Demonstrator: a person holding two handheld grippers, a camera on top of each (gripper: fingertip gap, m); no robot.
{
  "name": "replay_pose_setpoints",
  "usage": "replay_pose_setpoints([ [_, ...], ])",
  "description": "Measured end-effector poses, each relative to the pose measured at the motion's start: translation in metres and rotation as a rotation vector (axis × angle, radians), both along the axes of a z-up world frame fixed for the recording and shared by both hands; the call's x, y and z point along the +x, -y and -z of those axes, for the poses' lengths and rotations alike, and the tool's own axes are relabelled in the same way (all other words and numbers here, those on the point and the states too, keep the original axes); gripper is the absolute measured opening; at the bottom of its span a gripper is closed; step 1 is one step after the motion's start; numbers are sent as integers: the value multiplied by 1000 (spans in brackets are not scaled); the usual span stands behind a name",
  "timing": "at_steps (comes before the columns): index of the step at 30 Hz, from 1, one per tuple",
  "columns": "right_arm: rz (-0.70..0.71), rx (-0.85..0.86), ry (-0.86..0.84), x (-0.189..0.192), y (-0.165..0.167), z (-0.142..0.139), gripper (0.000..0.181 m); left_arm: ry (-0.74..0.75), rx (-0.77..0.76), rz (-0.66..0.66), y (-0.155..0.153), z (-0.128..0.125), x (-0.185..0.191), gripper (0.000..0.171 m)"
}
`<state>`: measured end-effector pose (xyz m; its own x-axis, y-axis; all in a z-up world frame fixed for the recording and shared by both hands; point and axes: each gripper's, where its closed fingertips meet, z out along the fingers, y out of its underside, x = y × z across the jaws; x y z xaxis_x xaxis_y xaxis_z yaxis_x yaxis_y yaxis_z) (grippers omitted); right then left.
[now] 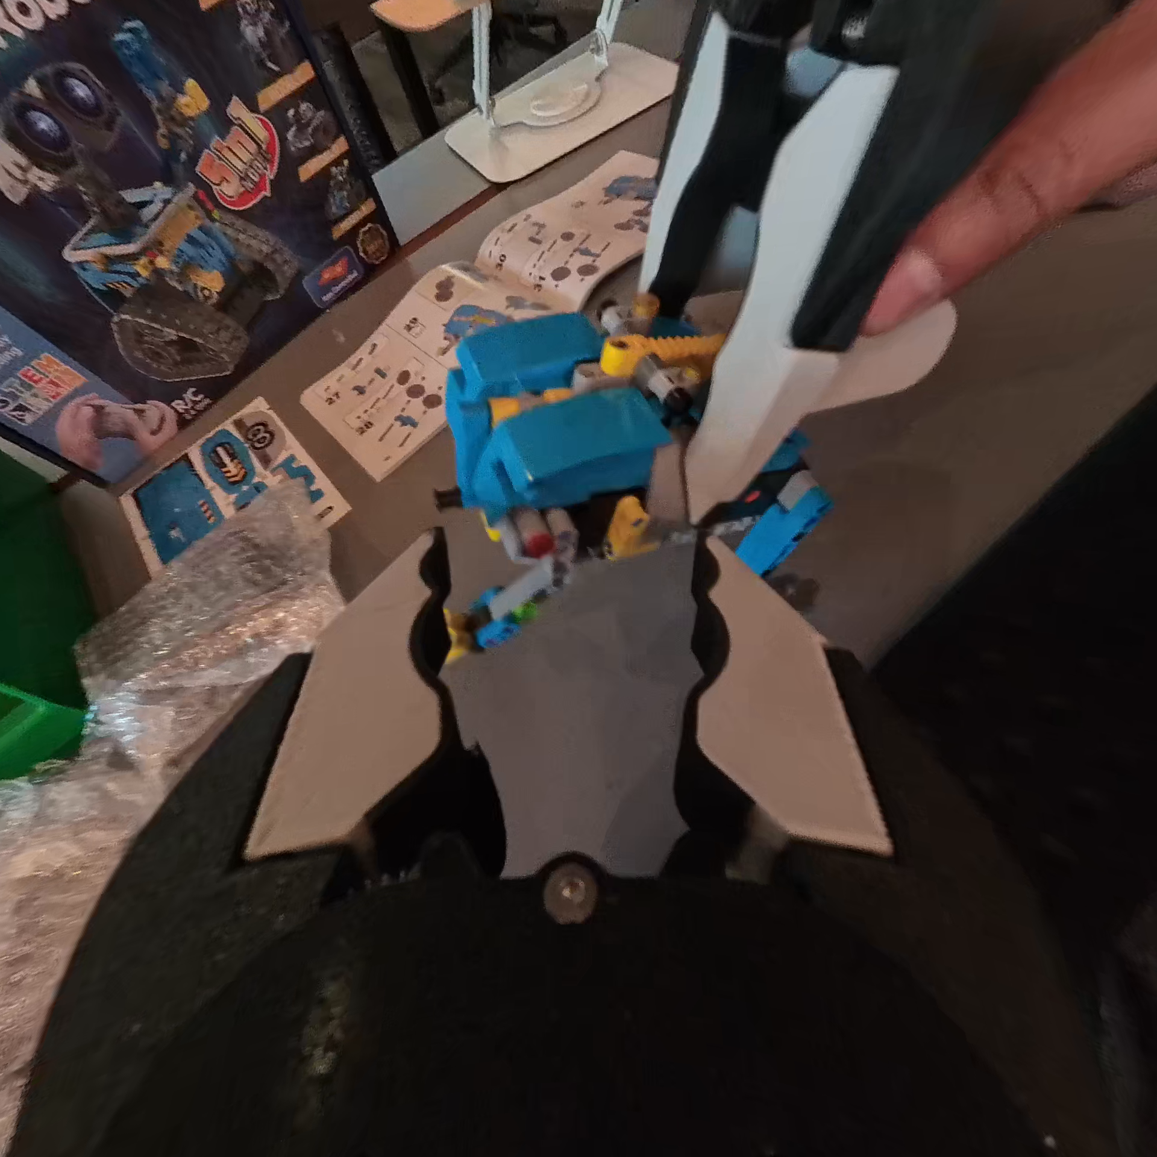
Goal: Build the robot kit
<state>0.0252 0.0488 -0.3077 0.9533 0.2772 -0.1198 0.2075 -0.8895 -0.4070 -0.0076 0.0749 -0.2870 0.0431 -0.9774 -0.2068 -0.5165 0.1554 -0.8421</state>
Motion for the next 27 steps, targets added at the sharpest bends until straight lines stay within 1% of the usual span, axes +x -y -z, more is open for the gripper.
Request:
replay_pose_setpoints([
  [3,71,61,-61,10,-1,0,69,31,-30,-12,10,3,3,85],
  [4,87,80,-86,12,-1,0,69,23,-6,-30,9,6,4,90],
  [6,95,96,-125,12,-1,-1,70,-3,57,-49,9,14,10,93],
  [7,97,94,-133,13,0,-1,70,-8,81,-50,10,17,14,93],
  [9,85,81,-133,12,2,-1,70,13,105,-63,8,17,21,81],
  [11,49,79,-155,4,6,-3,75,20,70,-28,11,17,24,80],
  [12,26,81,-188,0,8,-6,82,14,54,-11,11,18,24,79],
  [14,4,95,-268,-1,11,-12,80,11,34,26,11,18,23,79],
  [16,-13,112,-386,0,12,-18,80,20,10,60,9,18,23,77],
  [18,-59,144,-493,3,13,-24,79,25,-16,104,7,20,24,77],
  [19,-87,189,-535,8,12,-30,78,24,-34,125,5,20,24,77],
  [20,-110,242,-541,17,12,-33,74,23,-47,147,3,21,23,77],
  [22,-152,360,-480,43,12,-35,67,28,-71,184,0,22,22,76],
  [23,-165,443,-433,57,12,-35,66,31,-85,198,-2,23,22,76],
  [25,-169,559,-344,87,15,-25,59,44,-100,226,-4,23,20,76],
  [26,-150,575,-315,100,17,-15,57,52,-101,243,-3,24,20,76],
  [27,-123,566,-324,110,21,-5,53,56,-105,262,-2,24,19,76],
])
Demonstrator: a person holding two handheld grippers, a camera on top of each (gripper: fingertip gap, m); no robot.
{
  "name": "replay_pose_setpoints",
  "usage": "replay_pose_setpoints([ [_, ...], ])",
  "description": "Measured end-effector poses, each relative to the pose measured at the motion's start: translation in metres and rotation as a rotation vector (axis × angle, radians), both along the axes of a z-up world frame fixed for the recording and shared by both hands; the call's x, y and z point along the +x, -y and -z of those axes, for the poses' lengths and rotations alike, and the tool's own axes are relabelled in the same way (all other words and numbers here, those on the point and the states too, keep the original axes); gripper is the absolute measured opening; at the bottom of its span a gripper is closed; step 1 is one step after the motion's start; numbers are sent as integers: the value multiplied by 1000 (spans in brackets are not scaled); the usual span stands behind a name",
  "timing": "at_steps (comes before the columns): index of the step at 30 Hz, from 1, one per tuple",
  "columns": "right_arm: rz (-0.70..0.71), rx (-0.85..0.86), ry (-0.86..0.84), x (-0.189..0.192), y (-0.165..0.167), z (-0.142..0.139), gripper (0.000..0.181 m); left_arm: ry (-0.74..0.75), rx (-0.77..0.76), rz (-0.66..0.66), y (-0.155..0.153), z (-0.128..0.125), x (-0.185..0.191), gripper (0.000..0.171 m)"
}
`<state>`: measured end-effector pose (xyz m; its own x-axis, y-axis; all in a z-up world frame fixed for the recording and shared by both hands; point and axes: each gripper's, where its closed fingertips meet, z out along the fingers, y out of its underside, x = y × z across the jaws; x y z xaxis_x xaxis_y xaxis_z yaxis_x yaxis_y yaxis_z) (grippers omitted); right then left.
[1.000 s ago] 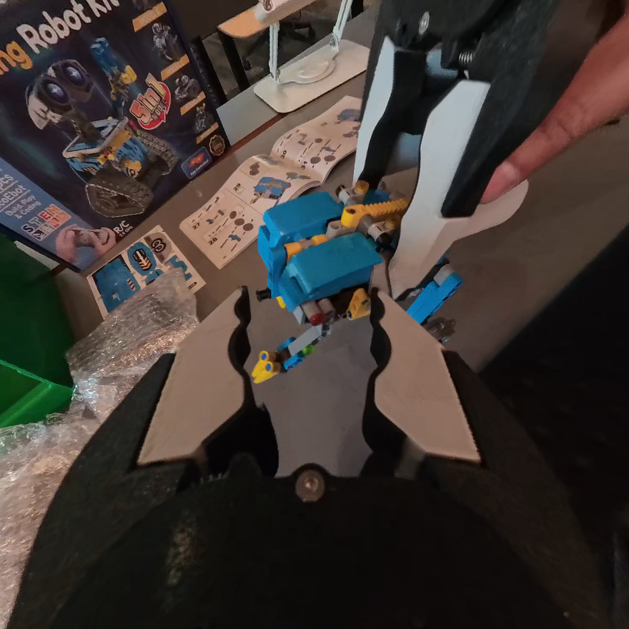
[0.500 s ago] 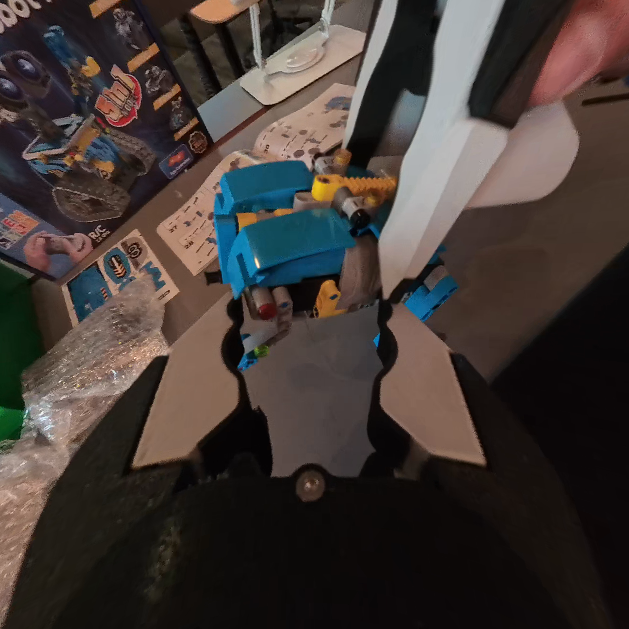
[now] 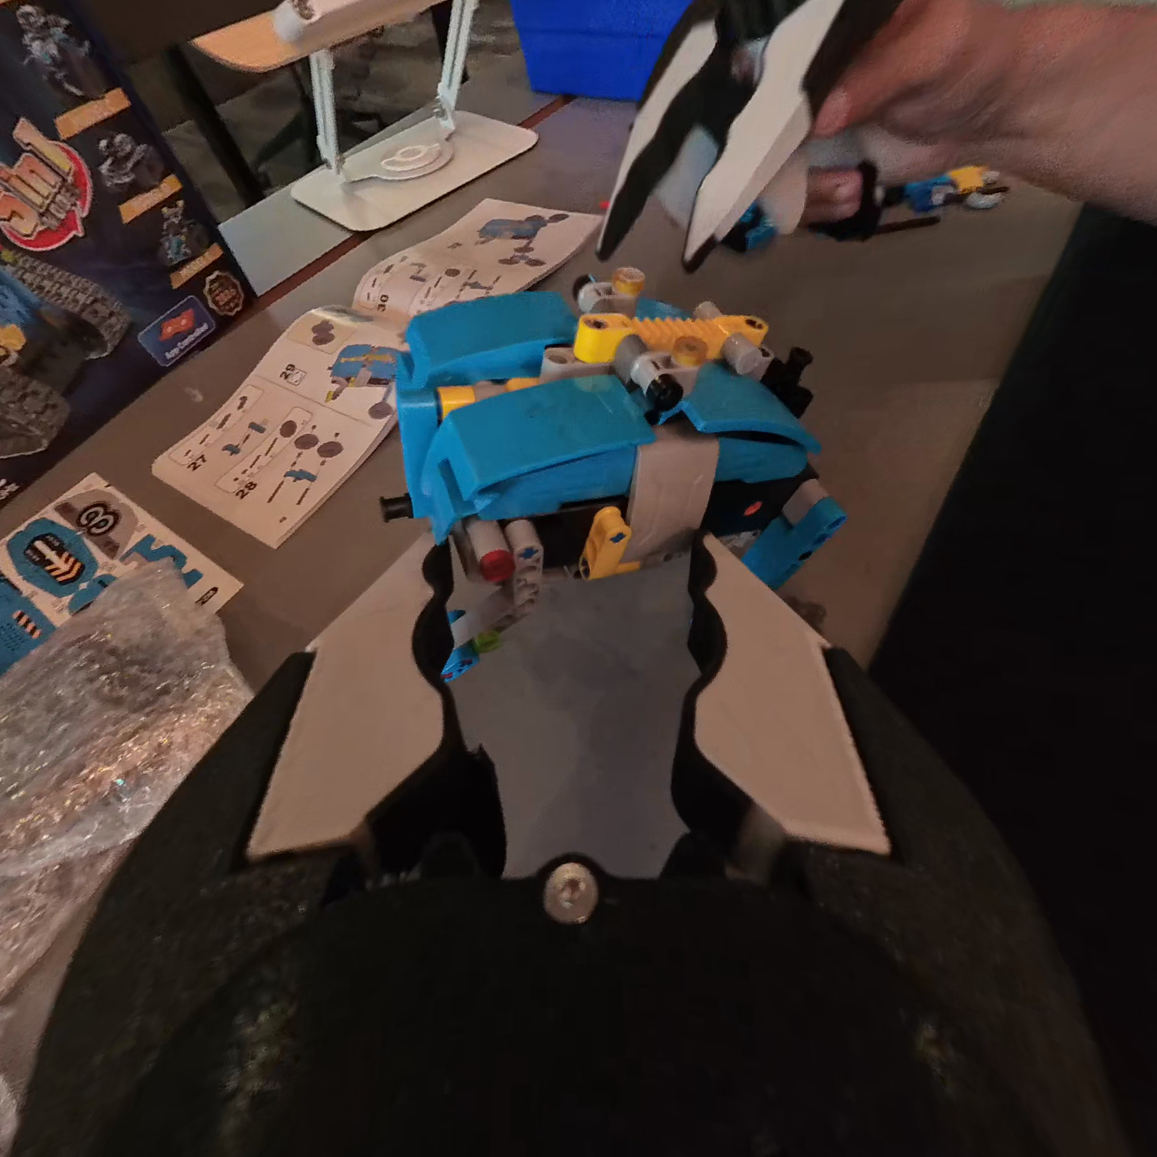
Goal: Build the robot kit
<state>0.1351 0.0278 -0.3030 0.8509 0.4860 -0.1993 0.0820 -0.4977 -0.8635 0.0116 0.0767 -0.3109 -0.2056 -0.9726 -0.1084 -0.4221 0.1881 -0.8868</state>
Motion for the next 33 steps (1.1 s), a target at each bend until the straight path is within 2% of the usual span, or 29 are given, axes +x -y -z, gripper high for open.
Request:
replay_pose_setpoints([
  [1,1,-25,-62,3,5,9,48,-2,-10,24,2,1,-1,76],
  [3,-13,-117,-193,2,11,21,55,-31,-54,63,4,4,-4,76],
  [8,2,-162,-60,6,10,37,52,-123,-210,151,1,19,-16,75],
  [11,-2,-189,-52,2,12,42,52,-144,-281,138,-6,25,-15,75],
  [15,37,-210,-54,5,10,43,52,-169,-290,129,-9,33,-16,74],
  [17,62,-231,-23,9,10,48,54,-158,-277,128,-11,36,-17,66],
  [23,93,-244,4,8,7,53,54,-135,-291,129,-11,35,-16,67],
  [27,132,-197,-30,13,3,41,52,-79,-314,49,-21,27,-26,74],
  [30,195,-161,-27,27,0,34,52,83,-368,-68,-35,6,-41,76],
  [33,241,-122,-39,38,-2,28,50,270,-435,-271,-56,-17,-60,75],
])
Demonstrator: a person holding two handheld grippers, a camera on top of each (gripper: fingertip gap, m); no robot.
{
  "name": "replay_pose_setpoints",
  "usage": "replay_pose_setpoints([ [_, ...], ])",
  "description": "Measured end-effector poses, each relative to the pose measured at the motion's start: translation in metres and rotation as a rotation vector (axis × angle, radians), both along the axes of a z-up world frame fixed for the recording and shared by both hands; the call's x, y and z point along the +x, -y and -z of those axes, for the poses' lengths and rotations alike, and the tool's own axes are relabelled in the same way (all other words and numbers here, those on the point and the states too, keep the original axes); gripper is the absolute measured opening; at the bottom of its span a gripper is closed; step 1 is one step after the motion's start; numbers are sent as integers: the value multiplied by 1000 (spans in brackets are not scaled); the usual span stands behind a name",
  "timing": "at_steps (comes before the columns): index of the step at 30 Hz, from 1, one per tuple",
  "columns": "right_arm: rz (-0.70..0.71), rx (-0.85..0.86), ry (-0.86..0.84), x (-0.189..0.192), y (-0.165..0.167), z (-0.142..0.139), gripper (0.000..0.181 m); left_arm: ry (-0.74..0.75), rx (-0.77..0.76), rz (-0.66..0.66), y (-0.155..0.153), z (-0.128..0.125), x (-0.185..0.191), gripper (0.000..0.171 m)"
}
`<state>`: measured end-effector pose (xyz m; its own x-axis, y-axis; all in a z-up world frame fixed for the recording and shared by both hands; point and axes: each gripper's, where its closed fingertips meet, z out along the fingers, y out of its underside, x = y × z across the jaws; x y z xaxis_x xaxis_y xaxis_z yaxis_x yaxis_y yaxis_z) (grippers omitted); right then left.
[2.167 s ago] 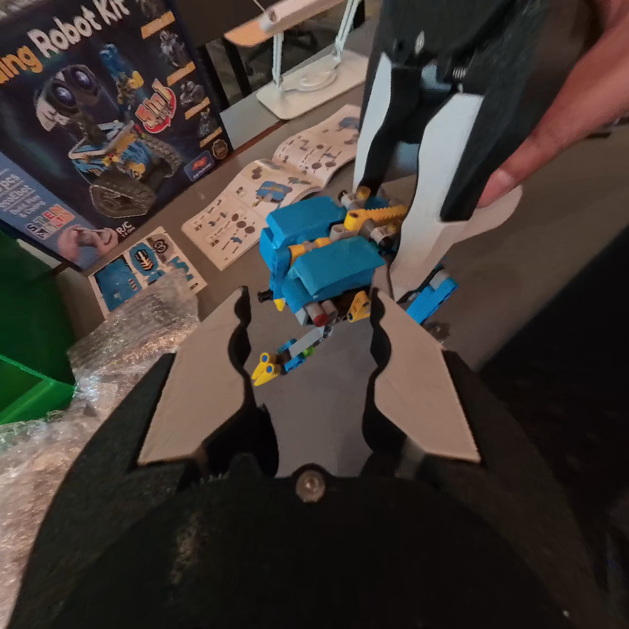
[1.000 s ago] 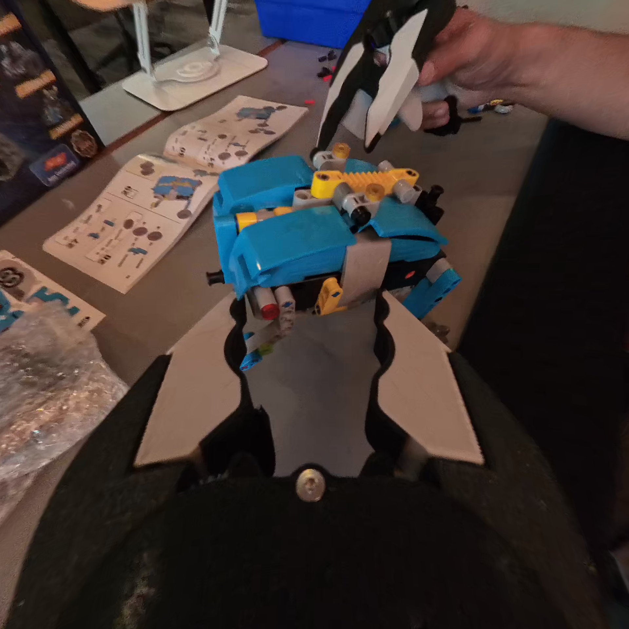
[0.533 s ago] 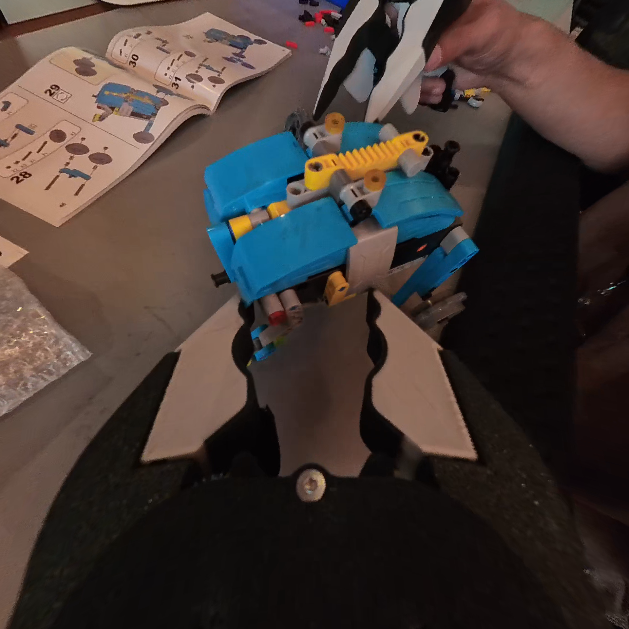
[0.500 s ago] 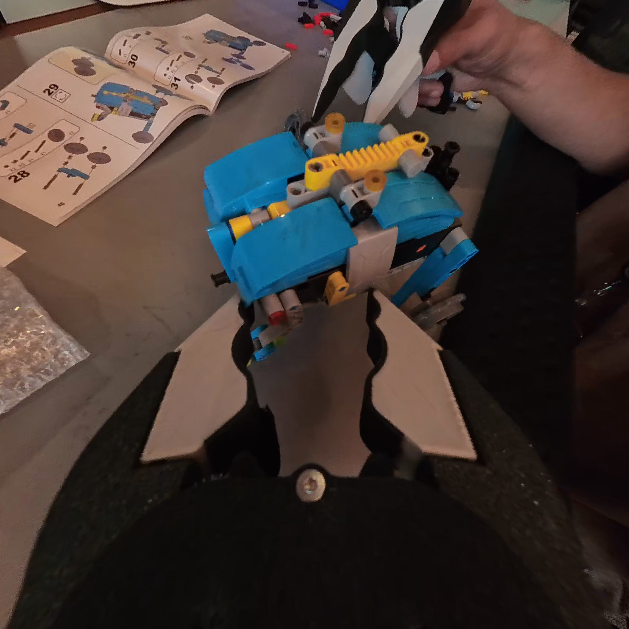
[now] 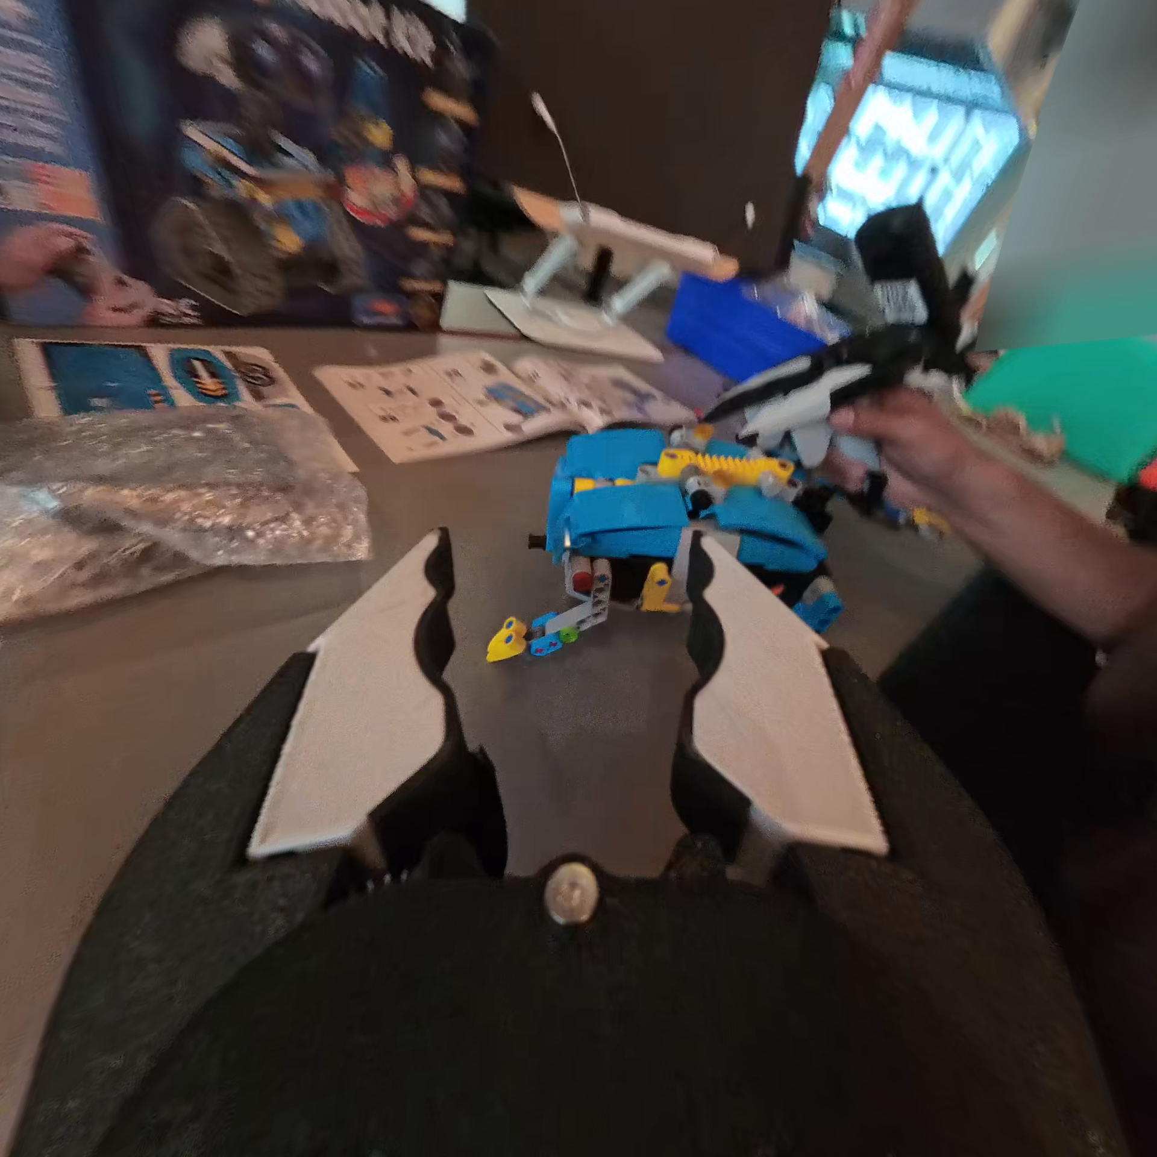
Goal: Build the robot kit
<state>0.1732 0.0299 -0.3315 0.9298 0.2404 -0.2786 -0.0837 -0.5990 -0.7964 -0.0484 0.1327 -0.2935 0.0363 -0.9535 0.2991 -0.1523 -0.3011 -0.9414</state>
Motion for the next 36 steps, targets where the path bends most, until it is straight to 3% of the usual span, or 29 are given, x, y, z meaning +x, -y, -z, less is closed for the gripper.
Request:
replay_pose_setpoints([
  [4,55,42,-24,14,-3,-3,52,71,-52,-336,-14,-5,-21,67],
  [7,100,60,7,27,-5,-2,55,-15,67,-690,-38,1,-49,63],
  [9,114,71,53,33,-6,0,57,-50,138,-789,-41,2,-58,62],
  [17,41,-5,118,20,-6,22,50,-242,233,-793,-46,23,-45,61],
  [23,-134,-169,-49,-18,13,34,57,-234,203,-823,-51,23,-50,60],
  [29,-132,-172,81,-18,9,46,53,-249,200,-807,-51,26,-47,60],
  [32,-96,-196,171,-9,5,57,38,-236,191,-806,-51,25,-48,59],
  [36,-91,-204,151,-8,3,57,31,-213,172,-809,-51,23,-50,59],
])
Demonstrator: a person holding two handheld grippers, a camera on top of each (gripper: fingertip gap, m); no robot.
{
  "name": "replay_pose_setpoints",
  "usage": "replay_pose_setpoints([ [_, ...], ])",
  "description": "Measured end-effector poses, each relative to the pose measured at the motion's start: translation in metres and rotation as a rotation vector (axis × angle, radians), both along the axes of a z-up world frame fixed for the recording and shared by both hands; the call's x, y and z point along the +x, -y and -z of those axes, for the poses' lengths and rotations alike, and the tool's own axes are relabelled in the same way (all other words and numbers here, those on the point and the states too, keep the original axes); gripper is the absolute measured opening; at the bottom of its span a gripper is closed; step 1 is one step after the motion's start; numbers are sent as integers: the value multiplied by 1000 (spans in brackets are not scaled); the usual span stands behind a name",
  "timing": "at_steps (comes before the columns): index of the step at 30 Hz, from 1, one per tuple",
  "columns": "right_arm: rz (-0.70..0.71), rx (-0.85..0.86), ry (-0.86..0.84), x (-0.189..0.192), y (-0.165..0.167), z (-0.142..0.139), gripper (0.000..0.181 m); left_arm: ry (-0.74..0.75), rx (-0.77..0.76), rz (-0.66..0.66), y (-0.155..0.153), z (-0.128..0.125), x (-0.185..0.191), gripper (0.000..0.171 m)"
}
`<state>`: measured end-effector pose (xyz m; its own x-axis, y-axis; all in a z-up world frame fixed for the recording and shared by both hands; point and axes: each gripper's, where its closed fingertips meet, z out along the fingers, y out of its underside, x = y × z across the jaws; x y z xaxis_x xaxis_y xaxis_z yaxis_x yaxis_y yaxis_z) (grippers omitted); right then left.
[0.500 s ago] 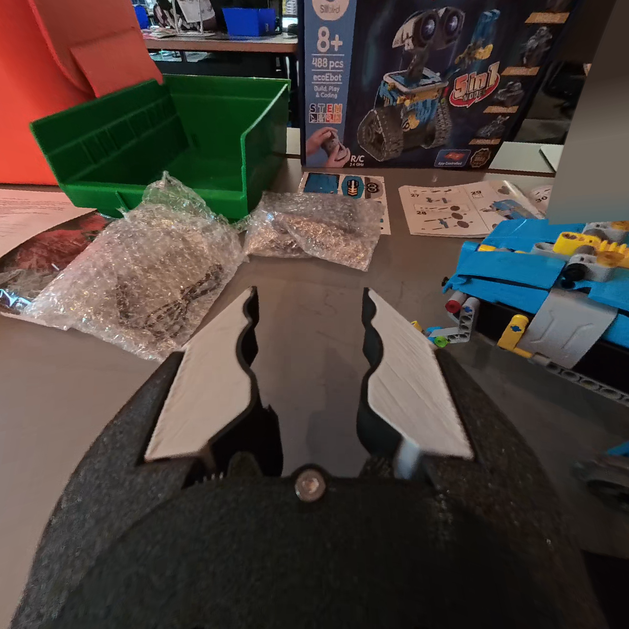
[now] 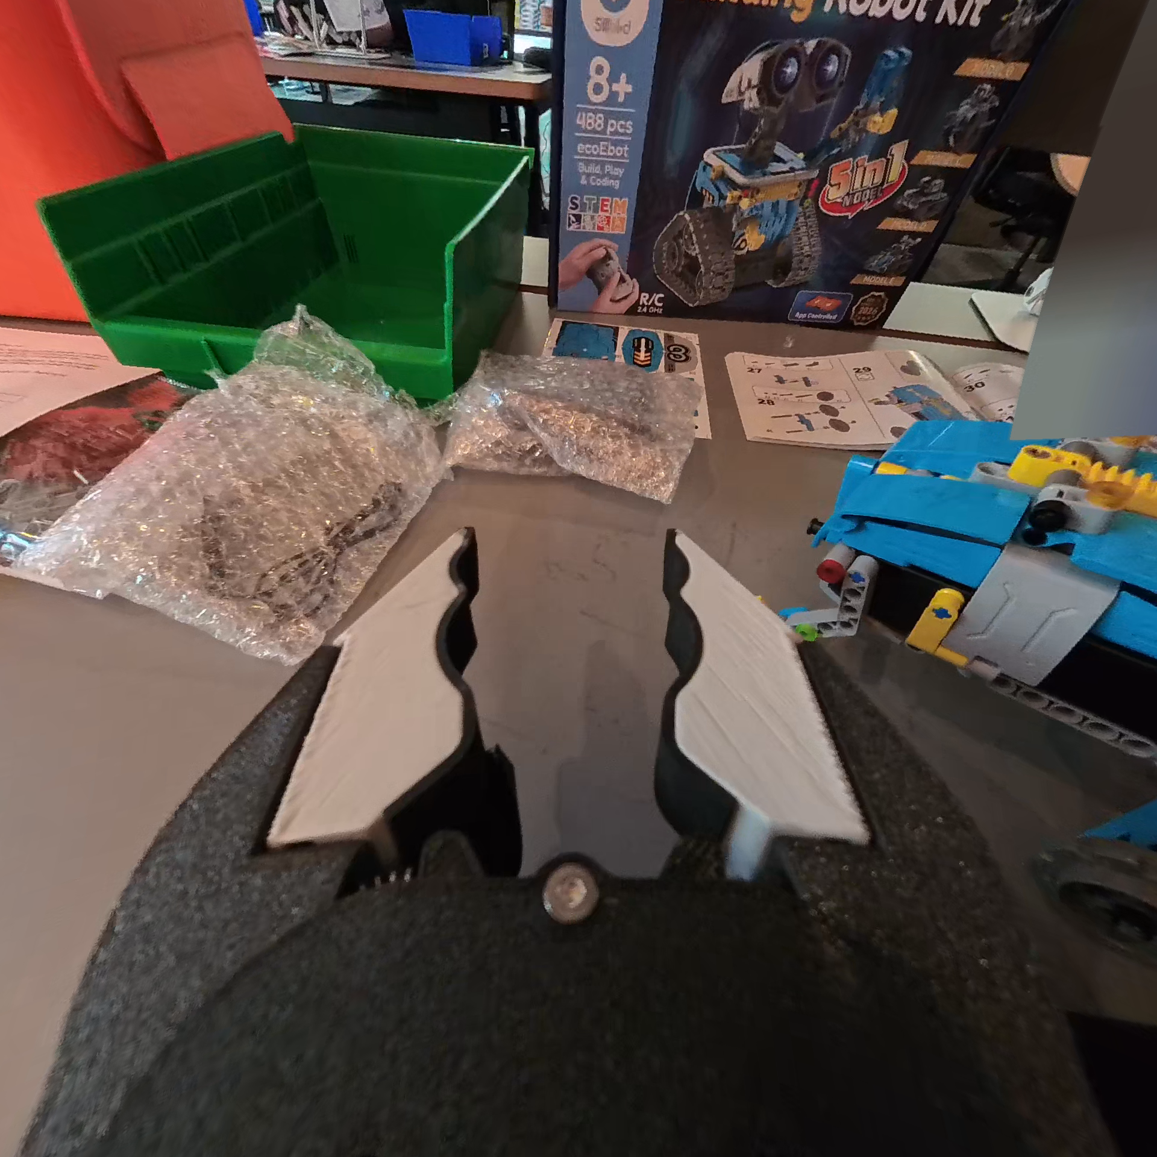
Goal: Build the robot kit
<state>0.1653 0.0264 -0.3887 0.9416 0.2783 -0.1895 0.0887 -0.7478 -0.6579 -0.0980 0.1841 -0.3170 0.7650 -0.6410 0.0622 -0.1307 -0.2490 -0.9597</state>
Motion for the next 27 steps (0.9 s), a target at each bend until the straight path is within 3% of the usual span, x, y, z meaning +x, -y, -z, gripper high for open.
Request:
replay_pose_setpoints([
  [11,60,130,-44,18,-2,-28,30,21,24,12,3,-5,0,59],
  [17,56,244,-162,15,0,-66,23,18,43,27,6,-7,2,59],
  [23,-22,100,57,10,11,-37,23,21,109,35,11,-15,3,59],
  [27,-99,100,85,-10,12,-36,22,22,140,43,14,-19,4,59],
])
